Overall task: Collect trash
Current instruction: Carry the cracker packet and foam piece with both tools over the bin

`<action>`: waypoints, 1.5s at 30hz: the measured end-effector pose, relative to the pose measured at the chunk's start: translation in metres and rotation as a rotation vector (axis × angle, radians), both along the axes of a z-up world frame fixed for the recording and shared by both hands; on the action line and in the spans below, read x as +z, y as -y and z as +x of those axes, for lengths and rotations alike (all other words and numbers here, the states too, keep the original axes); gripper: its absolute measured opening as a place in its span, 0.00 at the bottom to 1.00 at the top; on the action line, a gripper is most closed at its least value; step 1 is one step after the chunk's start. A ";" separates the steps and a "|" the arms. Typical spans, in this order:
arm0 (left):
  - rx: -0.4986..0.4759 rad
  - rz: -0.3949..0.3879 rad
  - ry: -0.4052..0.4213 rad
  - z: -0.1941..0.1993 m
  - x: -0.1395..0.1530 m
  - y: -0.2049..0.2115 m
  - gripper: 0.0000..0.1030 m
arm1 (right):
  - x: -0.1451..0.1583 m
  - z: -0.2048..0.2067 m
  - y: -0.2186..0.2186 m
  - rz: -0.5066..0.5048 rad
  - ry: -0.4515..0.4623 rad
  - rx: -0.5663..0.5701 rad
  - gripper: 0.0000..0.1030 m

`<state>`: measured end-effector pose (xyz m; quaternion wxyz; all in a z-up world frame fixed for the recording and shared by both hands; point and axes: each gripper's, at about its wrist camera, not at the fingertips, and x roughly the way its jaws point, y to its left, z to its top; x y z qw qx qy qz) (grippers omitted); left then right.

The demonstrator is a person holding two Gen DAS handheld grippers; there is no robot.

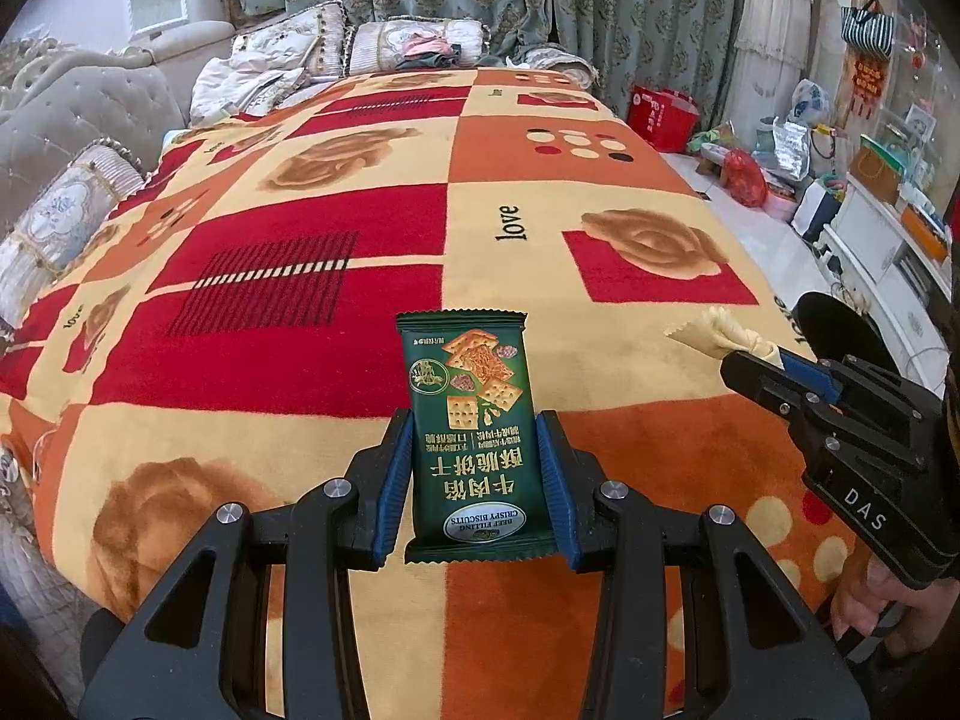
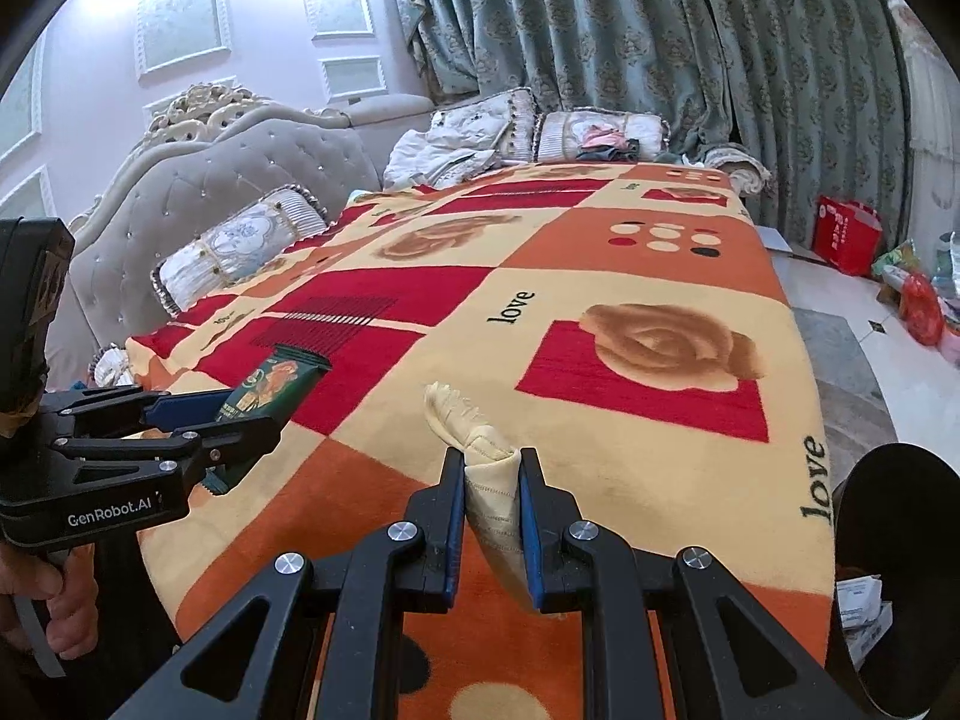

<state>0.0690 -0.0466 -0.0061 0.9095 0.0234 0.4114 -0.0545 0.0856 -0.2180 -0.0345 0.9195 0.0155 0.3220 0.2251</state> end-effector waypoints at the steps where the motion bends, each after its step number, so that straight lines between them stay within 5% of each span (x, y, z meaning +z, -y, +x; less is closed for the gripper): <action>1: 0.000 0.000 -0.001 0.000 0.000 0.000 0.37 | 0.000 0.000 0.001 0.001 0.001 -0.002 0.15; 31: -0.034 0.028 -0.004 0.001 -0.010 0.022 0.37 | 0.007 -0.006 0.030 0.032 0.026 -0.074 0.15; 45: -0.330 -0.039 0.013 0.026 -0.007 0.105 0.37 | 0.006 -0.007 0.095 0.048 0.012 -0.274 0.15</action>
